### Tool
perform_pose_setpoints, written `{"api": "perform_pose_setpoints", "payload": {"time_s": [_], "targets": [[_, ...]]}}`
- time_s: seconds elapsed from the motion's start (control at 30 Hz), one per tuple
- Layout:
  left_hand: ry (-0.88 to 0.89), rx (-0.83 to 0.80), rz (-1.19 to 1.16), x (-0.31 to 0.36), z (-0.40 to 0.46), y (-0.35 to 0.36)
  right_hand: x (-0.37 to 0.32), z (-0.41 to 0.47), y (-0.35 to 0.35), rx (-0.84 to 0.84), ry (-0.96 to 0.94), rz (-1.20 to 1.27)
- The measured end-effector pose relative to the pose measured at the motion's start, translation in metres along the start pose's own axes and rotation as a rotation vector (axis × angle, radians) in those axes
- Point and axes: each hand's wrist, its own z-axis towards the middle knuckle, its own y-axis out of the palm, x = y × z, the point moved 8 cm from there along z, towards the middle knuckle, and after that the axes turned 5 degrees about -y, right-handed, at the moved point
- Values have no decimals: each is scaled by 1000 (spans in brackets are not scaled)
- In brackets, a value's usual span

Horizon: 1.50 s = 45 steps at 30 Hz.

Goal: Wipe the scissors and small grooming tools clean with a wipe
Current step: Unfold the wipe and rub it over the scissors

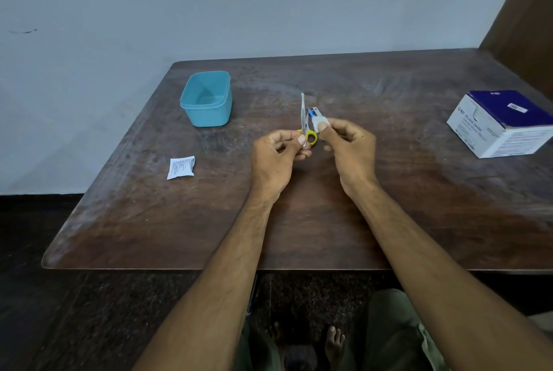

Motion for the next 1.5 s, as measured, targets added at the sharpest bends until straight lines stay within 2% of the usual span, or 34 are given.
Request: {"api": "perform_pose_setpoints", "payload": {"time_s": [0.13,0.27,0.43,0.63,0.87,1.0,1.17,1.5], "targets": [[-14,-26,-14,-1,0,1,1,2,0,32,-10,-32],[-7,-38,-16,0,0,1,-1,-2,12,-68,-34,-71],[-28,-25,-40,0,-1,0,1,-6,20,-180,33,25],[-30,-57,-45,2,-3,2,7,-6,17,-162,109,120],[8,-76,12,1,-3,4,3,-5,16,-147,82,129],[66,-19,67,3,-2,2,2,-2,12,-91,57,119],[35,101,-62,5,6,-12,5,-2,11,-107,76,109],[73,-36,8,23,27,-1,4,-5,18,-217,45,32]]}}
